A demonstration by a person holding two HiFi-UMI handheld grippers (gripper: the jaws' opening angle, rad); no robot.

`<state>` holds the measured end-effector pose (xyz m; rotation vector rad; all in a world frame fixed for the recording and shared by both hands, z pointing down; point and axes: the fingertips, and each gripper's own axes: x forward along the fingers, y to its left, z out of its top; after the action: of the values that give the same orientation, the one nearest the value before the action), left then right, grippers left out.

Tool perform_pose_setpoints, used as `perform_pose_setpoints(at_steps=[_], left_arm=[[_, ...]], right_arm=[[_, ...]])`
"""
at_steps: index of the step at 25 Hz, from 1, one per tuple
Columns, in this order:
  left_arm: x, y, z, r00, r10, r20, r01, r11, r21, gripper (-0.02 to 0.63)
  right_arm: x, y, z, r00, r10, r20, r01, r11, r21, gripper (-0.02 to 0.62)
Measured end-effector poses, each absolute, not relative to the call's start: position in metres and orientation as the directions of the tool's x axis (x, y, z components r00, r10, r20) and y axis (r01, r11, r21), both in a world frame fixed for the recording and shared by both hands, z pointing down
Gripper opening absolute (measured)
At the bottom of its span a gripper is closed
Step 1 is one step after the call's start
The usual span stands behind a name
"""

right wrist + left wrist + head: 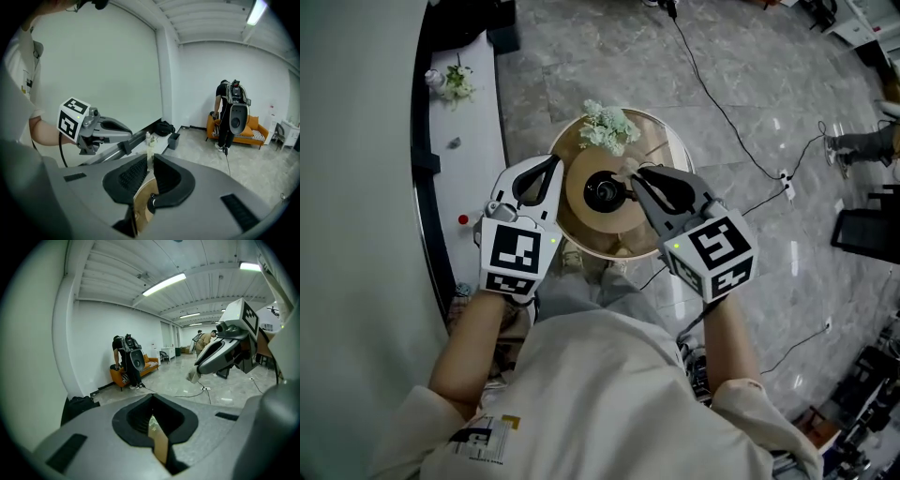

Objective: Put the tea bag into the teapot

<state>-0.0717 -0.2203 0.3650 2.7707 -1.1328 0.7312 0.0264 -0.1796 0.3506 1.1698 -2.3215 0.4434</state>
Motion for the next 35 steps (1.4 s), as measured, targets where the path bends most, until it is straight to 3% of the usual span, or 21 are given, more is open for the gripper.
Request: perform_pose_setpoints(at_steps=[12,35], left_arm=[[-0.041,-0.227,0.447,0.624,-0.545,0.560,-0.617,-0.783,-0.075,0.008],[-0.026,-0.215,0.599,0.585,-0.356,0.729,-0.558,-0.829,0.043,0.008]], right_arm=[[0.030,-0.198,0.456,-0.449,-0.519,0.727,-0.754,0.656,0.003,0.040],[0.028,-0.197,0.653,-0.410,-0.277,0.869,-0.741,0.657,-0.140,0.040]])
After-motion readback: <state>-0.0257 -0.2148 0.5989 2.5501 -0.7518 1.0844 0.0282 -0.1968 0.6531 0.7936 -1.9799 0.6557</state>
